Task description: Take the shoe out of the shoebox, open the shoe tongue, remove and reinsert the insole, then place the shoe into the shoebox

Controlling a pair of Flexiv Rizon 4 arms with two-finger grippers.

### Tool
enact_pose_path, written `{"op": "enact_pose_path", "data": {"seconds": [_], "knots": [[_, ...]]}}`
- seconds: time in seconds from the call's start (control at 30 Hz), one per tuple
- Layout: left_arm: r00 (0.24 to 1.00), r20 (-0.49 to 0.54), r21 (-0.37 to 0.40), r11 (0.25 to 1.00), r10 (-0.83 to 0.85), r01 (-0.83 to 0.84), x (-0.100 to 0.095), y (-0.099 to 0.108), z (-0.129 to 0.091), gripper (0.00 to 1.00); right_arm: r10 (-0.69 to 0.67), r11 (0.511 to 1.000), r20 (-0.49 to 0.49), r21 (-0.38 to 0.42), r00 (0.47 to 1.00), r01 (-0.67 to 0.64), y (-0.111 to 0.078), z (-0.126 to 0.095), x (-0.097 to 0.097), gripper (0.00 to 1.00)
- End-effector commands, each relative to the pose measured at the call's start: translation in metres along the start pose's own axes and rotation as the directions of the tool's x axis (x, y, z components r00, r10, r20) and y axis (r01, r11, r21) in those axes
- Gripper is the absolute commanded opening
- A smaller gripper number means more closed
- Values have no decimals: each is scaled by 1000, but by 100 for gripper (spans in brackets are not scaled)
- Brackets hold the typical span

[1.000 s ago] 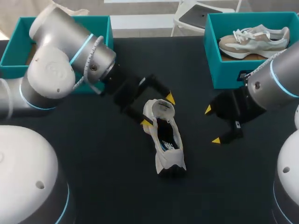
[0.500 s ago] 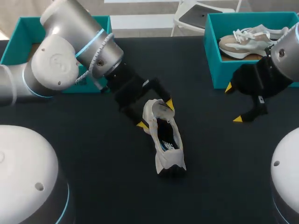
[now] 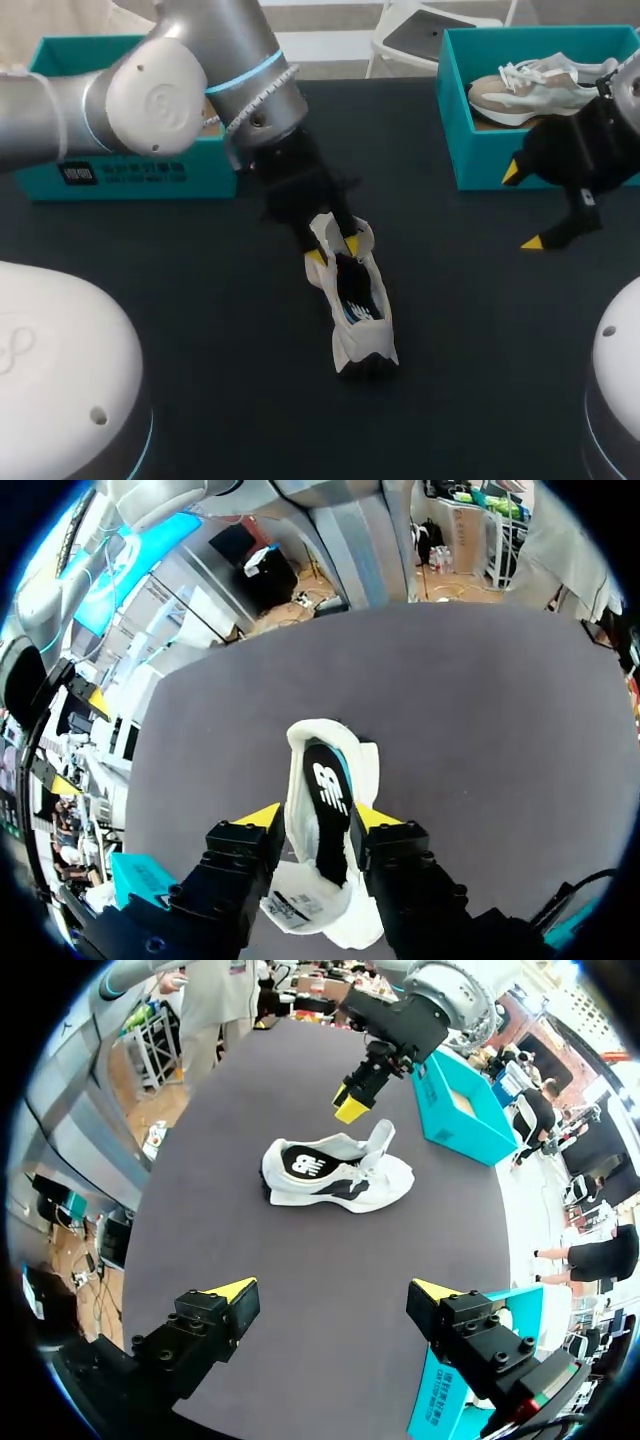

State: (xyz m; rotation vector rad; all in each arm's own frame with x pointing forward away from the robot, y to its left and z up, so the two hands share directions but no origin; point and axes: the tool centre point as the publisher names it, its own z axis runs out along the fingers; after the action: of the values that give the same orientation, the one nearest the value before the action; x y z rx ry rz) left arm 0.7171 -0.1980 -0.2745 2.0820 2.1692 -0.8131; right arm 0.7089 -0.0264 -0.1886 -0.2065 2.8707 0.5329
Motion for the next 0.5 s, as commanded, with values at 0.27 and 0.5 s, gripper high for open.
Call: {"op": "enact_pose_path", "data": {"seconds": [0.27,0.5], "knots": [[987,-163,-38,999,12,-19,0,14,31,0,0,1000,3,2,1000,0,0,1,1,100],[977,-209,-106,993,29,-53,11,21,57,0,0,1000,3,2,1000,0,0,1,1,100]]}}
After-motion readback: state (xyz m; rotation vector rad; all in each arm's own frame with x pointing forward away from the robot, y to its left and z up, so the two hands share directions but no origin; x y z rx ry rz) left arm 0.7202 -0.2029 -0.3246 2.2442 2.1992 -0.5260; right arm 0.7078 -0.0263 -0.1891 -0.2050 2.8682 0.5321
